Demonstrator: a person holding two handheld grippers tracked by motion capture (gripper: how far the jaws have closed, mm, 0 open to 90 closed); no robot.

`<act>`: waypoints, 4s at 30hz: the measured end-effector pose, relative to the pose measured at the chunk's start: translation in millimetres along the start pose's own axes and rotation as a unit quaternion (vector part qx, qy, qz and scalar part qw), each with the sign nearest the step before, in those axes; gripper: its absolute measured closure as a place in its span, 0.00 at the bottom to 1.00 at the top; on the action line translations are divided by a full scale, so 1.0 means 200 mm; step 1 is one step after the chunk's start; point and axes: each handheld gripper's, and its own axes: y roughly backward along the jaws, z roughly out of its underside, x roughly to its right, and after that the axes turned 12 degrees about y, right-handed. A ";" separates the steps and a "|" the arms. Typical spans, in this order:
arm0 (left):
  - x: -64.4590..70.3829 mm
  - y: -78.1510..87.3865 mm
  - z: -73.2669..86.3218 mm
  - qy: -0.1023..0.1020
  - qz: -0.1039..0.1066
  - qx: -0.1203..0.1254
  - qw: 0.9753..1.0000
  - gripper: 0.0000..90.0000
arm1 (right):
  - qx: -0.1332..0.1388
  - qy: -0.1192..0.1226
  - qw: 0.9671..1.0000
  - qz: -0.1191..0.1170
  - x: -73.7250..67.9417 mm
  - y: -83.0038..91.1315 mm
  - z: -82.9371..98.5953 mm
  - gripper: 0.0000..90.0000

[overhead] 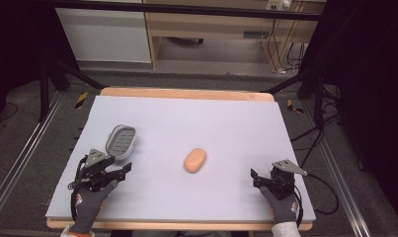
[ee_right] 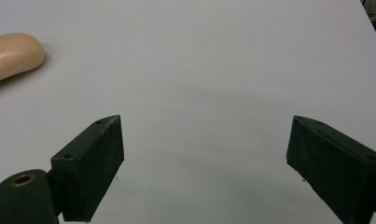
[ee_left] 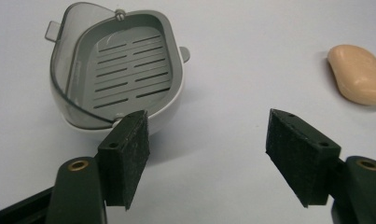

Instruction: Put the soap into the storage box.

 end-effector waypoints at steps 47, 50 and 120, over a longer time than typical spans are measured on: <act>0.35 -0.19 -0.16 -0.047 0.063 -0.020 0.997 0.29 | 0.007 0.000 1.000 0.002 0.00 0.04 -0.02 0.12; 0.39 -0.20 -0.18 -0.052 0.067 -0.018 0.996 0.29 | 0.010 0.003 1.000 0.004 0.00 0.04 -0.02 0.12; 0.86 -0.65 -0.15 -0.124 0.065 -0.100 0.985 0.23 | -0.011 -0.005 1.000 0.002 -0.02 0.02 -0.02 0.10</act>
